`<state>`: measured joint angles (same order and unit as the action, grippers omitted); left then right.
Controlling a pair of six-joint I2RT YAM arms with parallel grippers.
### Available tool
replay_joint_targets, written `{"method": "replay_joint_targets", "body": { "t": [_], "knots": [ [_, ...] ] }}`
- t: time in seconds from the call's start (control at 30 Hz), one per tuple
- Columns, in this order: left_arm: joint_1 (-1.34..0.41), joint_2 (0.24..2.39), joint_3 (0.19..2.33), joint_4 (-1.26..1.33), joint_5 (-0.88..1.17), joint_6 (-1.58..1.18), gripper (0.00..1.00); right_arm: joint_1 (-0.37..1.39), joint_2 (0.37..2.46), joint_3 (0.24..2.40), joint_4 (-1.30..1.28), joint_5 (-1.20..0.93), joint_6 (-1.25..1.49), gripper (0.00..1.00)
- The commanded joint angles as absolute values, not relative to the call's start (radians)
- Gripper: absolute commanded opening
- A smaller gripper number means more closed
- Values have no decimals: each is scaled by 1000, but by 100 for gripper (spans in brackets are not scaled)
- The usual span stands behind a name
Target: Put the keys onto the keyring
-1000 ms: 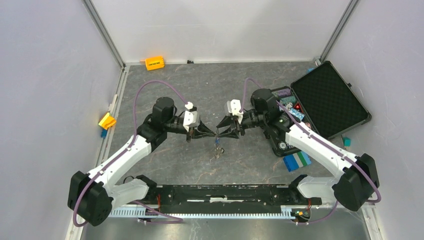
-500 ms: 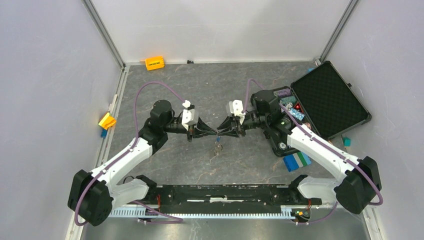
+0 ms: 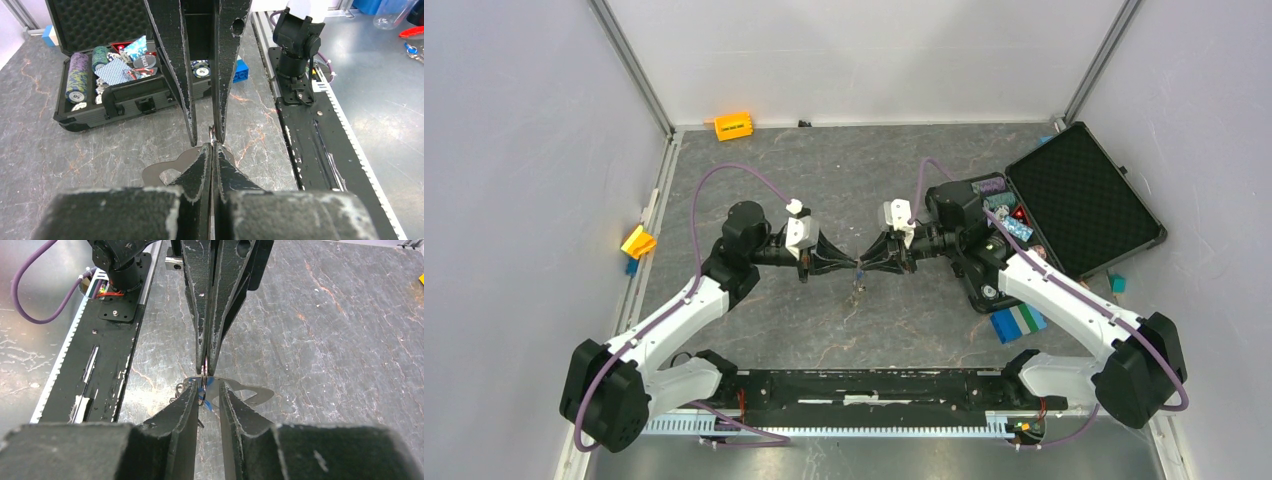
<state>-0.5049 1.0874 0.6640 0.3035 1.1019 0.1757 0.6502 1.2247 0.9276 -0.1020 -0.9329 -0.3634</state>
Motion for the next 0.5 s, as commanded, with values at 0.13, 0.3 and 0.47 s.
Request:
{"method": "replay_joint_targets", "body": {
  "t": [0.13,0.3,0.47],
  "knots": [
    [-496,1072,650,384,1108,135,2,644,1211,928,-49,-936,-337,26],
    [-495,1075,649,385,1108,138,2,643,1205,928,-45,-939,-333,26],
    [-494,1074,652,384,1108,133,2,641,1212,918,-44,-943,-334,26]
  ]
}}
